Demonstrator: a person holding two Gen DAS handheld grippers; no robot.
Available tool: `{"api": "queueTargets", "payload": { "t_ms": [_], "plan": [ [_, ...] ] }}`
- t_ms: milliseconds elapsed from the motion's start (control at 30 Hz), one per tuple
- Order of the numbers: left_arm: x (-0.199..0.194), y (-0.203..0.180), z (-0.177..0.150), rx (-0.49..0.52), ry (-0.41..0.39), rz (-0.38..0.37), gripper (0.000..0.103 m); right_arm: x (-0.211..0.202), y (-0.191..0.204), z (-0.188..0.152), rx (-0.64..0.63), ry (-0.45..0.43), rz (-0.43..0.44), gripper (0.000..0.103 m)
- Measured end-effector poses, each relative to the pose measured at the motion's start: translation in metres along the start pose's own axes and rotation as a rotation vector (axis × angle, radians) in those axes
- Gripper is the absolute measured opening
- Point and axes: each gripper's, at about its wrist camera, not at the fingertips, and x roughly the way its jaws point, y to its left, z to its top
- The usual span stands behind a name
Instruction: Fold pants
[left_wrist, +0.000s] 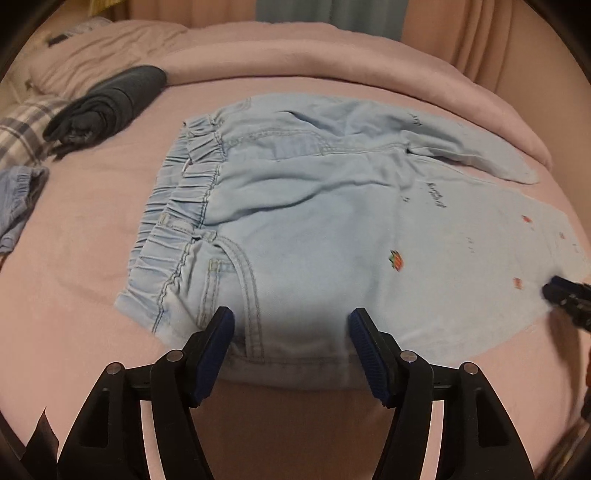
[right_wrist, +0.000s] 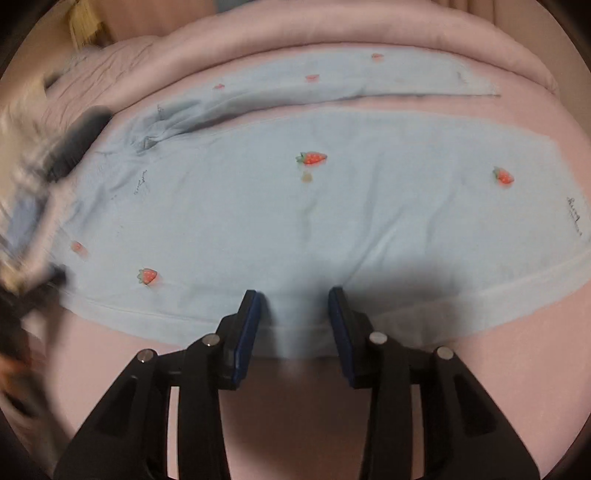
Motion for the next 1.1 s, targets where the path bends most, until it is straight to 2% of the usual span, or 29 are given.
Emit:
{"api": "queueTargets", "payload": {
  "t_ms": [33,67,100,167,233,333,400,500,533,567,600,700,767,800,833,900,967,1067,1100],
  "plan": [
    [-0.006,0.005,0.002,-0.007,0.001,-0.035,0.065,-0.003,0.005,0.001,-0.042,0.021,-0.006,0.055],
    [-0.012,0.012,0.006,-0.017,-0.01,-0.069,0.065,-0.007,0.009,0.005,-0.071,0.052,-0.013,0.055],
    [-0.017,0.017,0.009,-0.023,-0.026,-0.083,0.071,-0.013,0.009,0.011,-0.091,0.062,-0.012,0.055],
    [-0.024,0.03,0.021,-0.033,-0.064,-0.07,0.079,-0.028,0.013,0.021,-0.123,0.042,0.02,0.056],
    [-0.025,0.045,0.039,-0.049,-0.103,-0.05,0.079,-0.031,0.017,0.043,-0.136,0.008,0.052,0.059],
    [-0.014,0.066,0.074,-0.05,-0.128,-0.008,0.079,-0.025,0.024,0.076,-0.124,-0.036,0.108,0.06],
    [-0.003,0.079,0.098,-0.052,-0.121,0.003,0.079,-0.019,0.025,0.099,-0.123,-0.06,0.146,0.06],
    [0.015,0.099,0.129,-0.08,-0.097,-0.051,0.079,-0.006,0.039,0.141,-0.144,-0.098,0.19,0.06],
    [0.025,0.105,0.141,-0.093,-0.079,-0.078,0.079,-0.008,0.043,0.145,-0.152,-0.107,0.201,0.06],
    [0.035,0.111,0.152,-0.106,-0.061,-0.107,0.079,0.004,0.049,0.167,-0.169,-0.116,0.215,0.06],
    [0.046,0.114,0.161,-0.118,-0.049,-0.116,0.079,-0.002,0.056,0.167,-0.184,-0.116,0.217,0.06],
    [0.076,0.12,0.182,-0.12,0.013,-0.131,0.079,0.031,0.085,0.198,-0.275,-0.074,0.161,0.06],
    [0.093,0.12,0.192,-0.103,0.048,-0.137,0.079,0.069,0.112,0.221,-0.389,-0.005,0.048,0.06],
    [0.102,0.118,0.197,-0.082,0.061,-0.14,0.079,0.08,0.119,0.226,-0.417,0.013,0.03,0.06],
    [0.108,0.116,0.2,-0.057,0.076,-0.142,0.079,0.091,0.127,0.232,-0.441,0.03,0.036,0.06],
    [0.12,0.113,0.205,-0.002,0.101,-0.124,0.079,0.108,0.146,0.246,-0.471,0.051,0.105,0.06],
    [0.125,0.11,0.206,0.037,0.12,-0.128,0.079,0.126,0.164,0.253,-0.533,0.083,0.157,0.067],
    [0.127,0.111,0.206,0.079,0.115,-0.146,0.071,0.163,0.174,0.25,-0.62,0.207,0.133,0.067],
    [0.127,0.111,0.204,0.087,0.106,-0.16,0.064,0.167,0.173,0.25,-0.615,0.217,0.139,0.064]
  ]
}}
